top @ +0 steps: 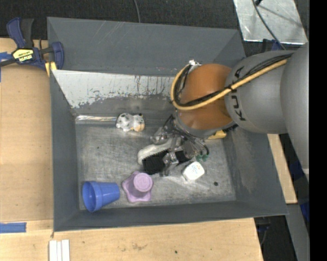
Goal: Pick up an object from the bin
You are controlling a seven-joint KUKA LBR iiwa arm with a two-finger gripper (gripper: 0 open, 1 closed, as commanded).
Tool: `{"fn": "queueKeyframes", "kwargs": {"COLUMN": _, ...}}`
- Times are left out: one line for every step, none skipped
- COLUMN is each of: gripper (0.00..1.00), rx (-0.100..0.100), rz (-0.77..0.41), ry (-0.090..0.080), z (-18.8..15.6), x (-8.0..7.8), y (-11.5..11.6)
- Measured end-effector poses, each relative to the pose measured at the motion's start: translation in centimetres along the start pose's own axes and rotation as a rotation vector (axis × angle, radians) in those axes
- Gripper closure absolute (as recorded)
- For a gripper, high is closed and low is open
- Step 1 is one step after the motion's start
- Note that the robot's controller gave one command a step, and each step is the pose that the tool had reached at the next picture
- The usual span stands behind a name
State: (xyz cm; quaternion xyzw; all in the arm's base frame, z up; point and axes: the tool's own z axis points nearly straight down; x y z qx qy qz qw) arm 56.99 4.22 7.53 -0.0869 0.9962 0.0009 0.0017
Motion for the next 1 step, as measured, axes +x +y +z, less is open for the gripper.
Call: {"fn": "queueKeyframes", "kwargs": {"gripper": 1.0, "rx": 0.001, "rz": 0.047, "ry": 0.006, "z": -19.38, "x": 2.72, "y": 0.47}}
